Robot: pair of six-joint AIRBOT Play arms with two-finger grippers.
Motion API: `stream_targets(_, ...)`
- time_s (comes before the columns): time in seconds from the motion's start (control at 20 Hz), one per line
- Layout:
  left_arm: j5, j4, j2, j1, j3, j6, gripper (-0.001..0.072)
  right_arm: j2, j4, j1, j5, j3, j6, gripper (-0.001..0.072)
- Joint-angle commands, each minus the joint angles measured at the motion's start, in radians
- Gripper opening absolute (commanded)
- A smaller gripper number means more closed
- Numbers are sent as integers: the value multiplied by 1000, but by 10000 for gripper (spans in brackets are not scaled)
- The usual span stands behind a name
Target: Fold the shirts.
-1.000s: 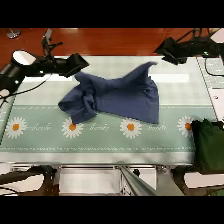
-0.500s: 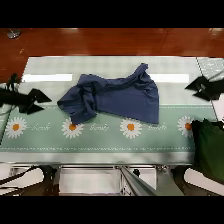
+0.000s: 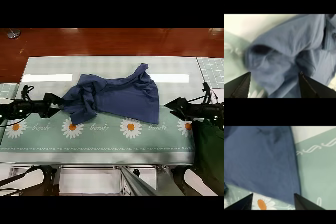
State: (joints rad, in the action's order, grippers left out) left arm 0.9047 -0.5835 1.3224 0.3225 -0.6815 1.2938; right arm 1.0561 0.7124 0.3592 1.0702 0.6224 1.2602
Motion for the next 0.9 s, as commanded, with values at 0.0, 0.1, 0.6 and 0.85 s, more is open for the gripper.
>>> stream_targets(0.0, -69, 38, 30, -50, 10, 5, 699, -13, -24, -84, -38, -26, 6, 596)
stream_targets(0.1, -16, 34, 30, 3, -16, -28, 699, -13, -24, -108, -43, -26, 19, 596)
stream_targets(0.6, 35, 30, 100, 62, -42, -89, 699, -12, -24, -108, -53, -26, 38, 596)
stream_targets(0.85, -74, 109, 153, -97, -65, -90, 697, -12, -18, -89, -49, -25, 48, 596)
